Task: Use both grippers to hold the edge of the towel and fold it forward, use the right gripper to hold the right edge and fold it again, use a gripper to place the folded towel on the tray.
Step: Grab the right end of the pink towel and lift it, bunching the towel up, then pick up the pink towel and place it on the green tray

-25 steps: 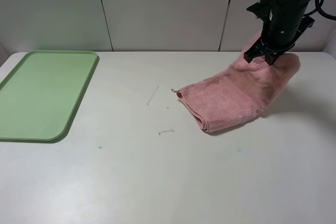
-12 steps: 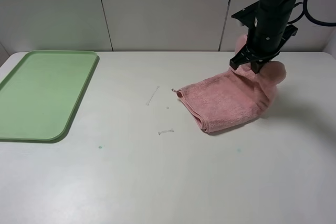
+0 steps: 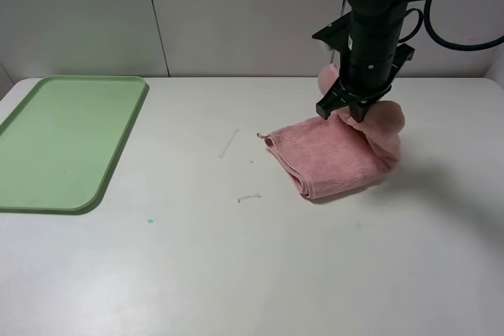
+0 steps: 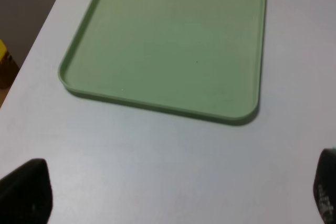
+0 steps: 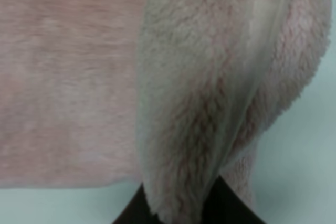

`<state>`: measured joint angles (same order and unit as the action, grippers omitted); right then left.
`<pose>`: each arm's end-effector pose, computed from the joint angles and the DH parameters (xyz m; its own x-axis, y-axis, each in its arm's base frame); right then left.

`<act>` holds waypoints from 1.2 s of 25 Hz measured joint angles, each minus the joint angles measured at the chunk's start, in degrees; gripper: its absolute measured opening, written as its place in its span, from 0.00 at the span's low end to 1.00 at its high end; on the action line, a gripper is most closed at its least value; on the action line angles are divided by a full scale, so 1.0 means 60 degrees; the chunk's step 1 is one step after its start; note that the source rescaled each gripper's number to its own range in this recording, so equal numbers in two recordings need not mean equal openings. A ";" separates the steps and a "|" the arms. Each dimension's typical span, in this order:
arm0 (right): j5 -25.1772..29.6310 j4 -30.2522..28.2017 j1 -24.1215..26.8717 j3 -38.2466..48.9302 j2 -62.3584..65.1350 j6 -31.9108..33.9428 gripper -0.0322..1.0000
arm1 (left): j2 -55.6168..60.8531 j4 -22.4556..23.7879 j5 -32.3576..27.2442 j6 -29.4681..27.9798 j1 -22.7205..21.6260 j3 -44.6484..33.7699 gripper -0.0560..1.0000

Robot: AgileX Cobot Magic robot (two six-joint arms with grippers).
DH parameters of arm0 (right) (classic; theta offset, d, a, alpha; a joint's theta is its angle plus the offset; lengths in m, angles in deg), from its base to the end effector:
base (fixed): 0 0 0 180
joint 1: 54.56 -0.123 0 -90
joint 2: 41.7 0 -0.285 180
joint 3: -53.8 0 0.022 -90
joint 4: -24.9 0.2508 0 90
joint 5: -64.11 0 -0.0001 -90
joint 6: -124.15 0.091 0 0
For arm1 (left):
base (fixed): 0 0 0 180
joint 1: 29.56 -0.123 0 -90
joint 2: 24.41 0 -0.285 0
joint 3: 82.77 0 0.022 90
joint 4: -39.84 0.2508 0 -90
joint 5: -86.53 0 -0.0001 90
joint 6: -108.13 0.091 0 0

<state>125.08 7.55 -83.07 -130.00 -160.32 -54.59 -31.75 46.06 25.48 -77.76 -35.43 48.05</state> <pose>0.3466 0.1612 0.2004 -0.8114 -0.5815 -0.0593 -0.5479 0.7920 -0.2694 -0.0061 0.0081 0.2743 -0.4483 -0.0962 -0.8887 -0.2082 0.9781 -0.0008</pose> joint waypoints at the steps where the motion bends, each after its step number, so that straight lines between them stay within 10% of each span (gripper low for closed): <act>1: -0.0001 0.0069 -0.0156 0.0000 0.0000 0.0083 0.11 | 0.0000 0.0000 0.0000 0.0000 0.0000 0.0000 1.00; 13: -0.0011 0.0488 -0.0763 0.0000 0.0000 0.0175 0.11 | 0.0000 0.0000 0.0000 -0.0010 0.0000 0.0000 1.00; 15: 0.0009 0.0575 -0.0763 0.0000 0.0000 0.0175 0.24 | 0.0000 0.0000 0.0000 -0.0010 0.0000 0.0000 1.00; 19: 0.0202 0.1166 -0.0763 0.0000 0.0000 0.0175 0.87 | 0.0000 0.0000 0.0000 -0.0010 0.0000 0.0000 1.00; 30: 0.0570 0.1543 -0.0763 0.0000 0.0020 0.0175 1.00 | 0.0000 0.0000 0.0000 -0.0010 0.0000 0.0000 1.00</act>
<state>128.50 16.80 -87.64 -130.00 -160.20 -53.54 -31.75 46.06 25.48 -77.82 -35.43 48.05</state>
